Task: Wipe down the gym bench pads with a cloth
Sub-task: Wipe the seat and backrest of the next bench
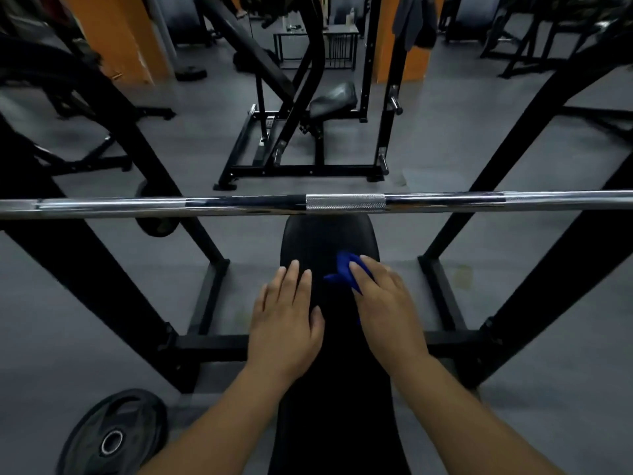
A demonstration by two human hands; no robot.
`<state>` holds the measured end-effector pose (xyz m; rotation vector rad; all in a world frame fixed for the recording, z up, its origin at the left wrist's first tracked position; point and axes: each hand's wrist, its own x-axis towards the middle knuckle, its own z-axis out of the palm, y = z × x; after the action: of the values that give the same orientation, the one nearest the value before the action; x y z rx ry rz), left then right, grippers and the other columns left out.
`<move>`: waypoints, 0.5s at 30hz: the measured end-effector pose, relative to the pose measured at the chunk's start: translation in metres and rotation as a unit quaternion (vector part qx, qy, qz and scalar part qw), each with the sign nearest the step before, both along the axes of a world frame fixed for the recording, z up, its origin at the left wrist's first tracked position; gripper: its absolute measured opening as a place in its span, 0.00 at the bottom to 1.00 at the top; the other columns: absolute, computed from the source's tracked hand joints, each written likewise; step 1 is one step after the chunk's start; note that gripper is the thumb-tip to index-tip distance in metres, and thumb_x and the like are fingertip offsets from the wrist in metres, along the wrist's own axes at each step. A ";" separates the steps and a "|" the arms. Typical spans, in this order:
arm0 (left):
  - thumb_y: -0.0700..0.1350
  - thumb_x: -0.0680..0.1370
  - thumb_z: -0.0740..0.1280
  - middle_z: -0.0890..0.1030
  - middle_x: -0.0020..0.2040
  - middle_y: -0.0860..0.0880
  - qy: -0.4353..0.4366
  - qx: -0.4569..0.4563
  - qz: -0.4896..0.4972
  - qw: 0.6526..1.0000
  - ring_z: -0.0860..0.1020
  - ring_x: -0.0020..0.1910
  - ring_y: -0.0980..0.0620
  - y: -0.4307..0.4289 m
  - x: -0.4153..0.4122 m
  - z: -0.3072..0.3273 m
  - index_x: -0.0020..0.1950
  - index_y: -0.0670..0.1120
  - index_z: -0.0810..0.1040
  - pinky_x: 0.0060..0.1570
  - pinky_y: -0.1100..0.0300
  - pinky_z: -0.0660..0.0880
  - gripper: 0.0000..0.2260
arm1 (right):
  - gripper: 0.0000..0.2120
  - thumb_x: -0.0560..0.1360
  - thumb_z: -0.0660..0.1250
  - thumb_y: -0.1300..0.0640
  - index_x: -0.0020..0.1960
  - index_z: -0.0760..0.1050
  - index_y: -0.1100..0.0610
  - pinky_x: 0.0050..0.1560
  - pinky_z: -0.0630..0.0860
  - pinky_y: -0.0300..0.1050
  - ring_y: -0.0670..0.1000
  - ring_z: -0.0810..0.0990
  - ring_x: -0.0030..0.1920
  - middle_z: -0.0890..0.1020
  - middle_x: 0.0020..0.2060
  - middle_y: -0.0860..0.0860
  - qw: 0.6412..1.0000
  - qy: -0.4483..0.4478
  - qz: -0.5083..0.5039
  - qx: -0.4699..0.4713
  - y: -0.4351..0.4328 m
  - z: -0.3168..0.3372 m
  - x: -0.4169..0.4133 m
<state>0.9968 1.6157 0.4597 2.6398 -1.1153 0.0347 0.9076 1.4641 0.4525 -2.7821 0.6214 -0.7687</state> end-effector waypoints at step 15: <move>0.51 0.73 0.56 0.75 0.70 0.39 -0.053 -0.037 -0.036 0.997 0.75 0.68 0.40 -0.082 0.121 -0.107 0.69 0.41 0.77 0.63 0.45 0.74 0.28 | 0.26 0.65 0.79 0.64 0.62 0.80 0.60 0.62 0.78 0.57 0.61 0.81 0.59 0.81 0.61 0.59 0.996 -0.053 0.016 -0.074 -0.058 -0.115 0.128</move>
<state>1.1182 1.5338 0.3525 2.5567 -1.2181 0.2000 1.0355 1.4057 0.3378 -2.8521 0.5198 -0.9854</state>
